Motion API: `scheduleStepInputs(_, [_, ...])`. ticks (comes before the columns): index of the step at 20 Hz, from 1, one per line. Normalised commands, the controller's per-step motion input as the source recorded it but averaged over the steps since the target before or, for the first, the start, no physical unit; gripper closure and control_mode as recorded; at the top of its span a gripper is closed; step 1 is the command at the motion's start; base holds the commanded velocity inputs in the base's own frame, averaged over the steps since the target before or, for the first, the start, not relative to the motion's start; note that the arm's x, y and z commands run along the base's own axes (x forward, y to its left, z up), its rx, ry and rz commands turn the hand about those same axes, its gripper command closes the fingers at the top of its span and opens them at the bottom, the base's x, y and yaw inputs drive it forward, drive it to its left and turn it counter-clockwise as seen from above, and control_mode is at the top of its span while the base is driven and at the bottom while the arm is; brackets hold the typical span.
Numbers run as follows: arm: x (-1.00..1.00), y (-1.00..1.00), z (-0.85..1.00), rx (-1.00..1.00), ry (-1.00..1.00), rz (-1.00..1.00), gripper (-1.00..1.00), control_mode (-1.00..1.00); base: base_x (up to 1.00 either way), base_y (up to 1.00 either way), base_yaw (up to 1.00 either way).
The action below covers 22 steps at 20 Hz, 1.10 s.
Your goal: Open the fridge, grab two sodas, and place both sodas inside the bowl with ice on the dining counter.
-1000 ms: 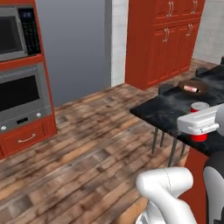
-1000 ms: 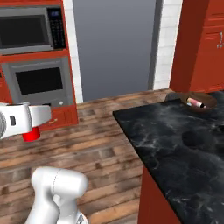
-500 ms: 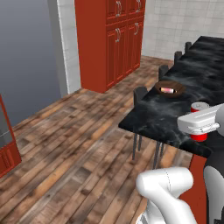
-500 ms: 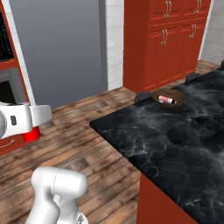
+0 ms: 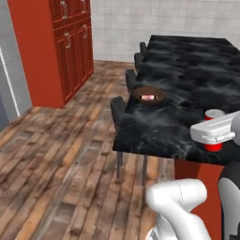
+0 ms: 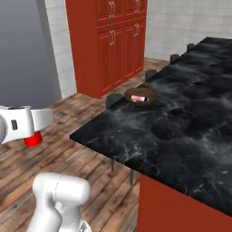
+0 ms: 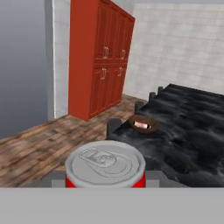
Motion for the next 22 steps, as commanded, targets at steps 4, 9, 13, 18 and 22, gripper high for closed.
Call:
scheduleStepInputs(4, [0.00, 0.00, 0.00, 0.00, 0.00, 0.00, 1.00, 1.00, 0.28, 0.63, -0.46])
scheduleStepInputs(9, [0.00, 0.00, 0.00, 0.00, 0.00, 0.00, 1.00, 1.00, 0.18, 0.95, -0.33])
scheduleStepInputs(13, [0.00, 0.00, 0.00, 0.00, 0.00, 0.00, 1.00, 1.00, 0.32, 0.82, -0.38])
scheduleStepInputs(18, [0.00, 0.00, 0.00, 0.00, 0.00, 0.00, 1.00, 1.00, 0.37, 0.71, -0.42])
scheduleStepInputs(22, [0.00, 0.00, 0.00, 0.00, 0.00, 0.00, 1.00, 1.00, 0.41, 0.64, -0.45])
